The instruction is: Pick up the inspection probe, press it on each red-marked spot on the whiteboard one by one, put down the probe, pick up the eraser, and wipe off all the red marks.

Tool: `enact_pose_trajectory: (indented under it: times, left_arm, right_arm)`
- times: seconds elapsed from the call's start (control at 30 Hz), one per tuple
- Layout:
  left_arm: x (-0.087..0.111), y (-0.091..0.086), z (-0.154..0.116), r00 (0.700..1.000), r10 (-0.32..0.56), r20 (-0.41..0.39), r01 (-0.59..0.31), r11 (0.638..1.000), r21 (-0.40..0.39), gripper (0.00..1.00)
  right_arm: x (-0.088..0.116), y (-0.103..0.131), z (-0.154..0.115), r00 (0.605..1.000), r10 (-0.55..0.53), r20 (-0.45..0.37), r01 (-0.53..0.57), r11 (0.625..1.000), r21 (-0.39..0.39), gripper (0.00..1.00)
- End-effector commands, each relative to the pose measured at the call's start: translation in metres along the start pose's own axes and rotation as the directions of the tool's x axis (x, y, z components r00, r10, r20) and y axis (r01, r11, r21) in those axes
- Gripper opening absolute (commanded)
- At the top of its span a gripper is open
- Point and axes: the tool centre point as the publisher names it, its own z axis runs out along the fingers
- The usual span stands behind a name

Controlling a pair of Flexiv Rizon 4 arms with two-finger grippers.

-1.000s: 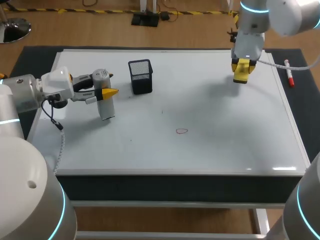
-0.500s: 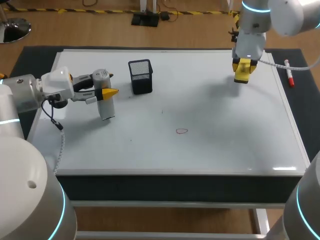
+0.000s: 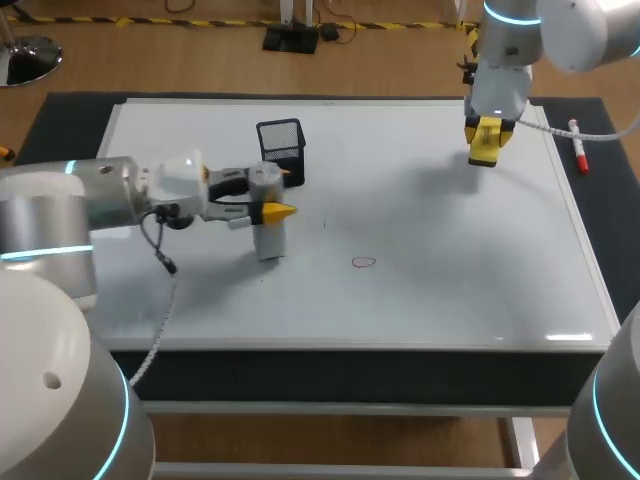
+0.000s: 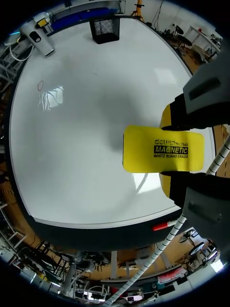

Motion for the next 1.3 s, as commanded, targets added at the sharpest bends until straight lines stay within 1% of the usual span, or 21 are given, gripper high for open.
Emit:
enact_pose_trajectory:
  times: [0.03, 0.13, 0.4, 0.53, 0.97, 1.3]
  left_arm:
    - [-0.003, 0.009, 0.042, 0.998, 0.007, -0.065, -0.006, 1.000, 0.020, 0.00]
    - [0.003, 0.004, 0.058, 0.994, 0.005, -0.105, -0.002, 1.000, 0.029, 0.00]
    - [0.012, 0.003, 0.088, 0.981, -0.007, -0.195, 0.016, 0.999, 0.045, 0.00]
    - [0.017, -0.001, 0.100, 0.974, -0.010, -0.226, 0.021, 0.999, 0.048, 0.00]
    - [0.034, 0.006, 0.122, 0.955, -0.025, -0.295, 0.048, 0.996, 0.069, 0.00]
    - [0.034, 0.010, 0.127, 0.947, 0.004, -0.323, 0.021, 0.997, 0.073, 0.00]
  right_arm:
    - [0.001, -0.001, -0.001, 1.000, -0.002, -0.003, 0.002, 1.000, 0.001, 0.00]
    - [0.001, -0.001, -0.001, 1.000, -0.002, -0.003, 0.002, 1.000, 0.001, 0.00]
    - [0.001, -0.001, -0.001, 1.000, -0.002, -0.003, 0.002, 1.000, 0.001, 0.00]
    - [0.001, -0.001, -0.001, 1.000, -0.002, -0.003, 0.002, 1.000, 0.001, 0.00]
    - [0.001, -0.001, -0.001, 1.000, -0.002, -0.003, 0.002, 1.000, 0.001, 0.00]
    - [0.001, -0.001, -0.001, 1.000, -0.002, -0.003, 0.002, 1.000, 0.001, 0.00]
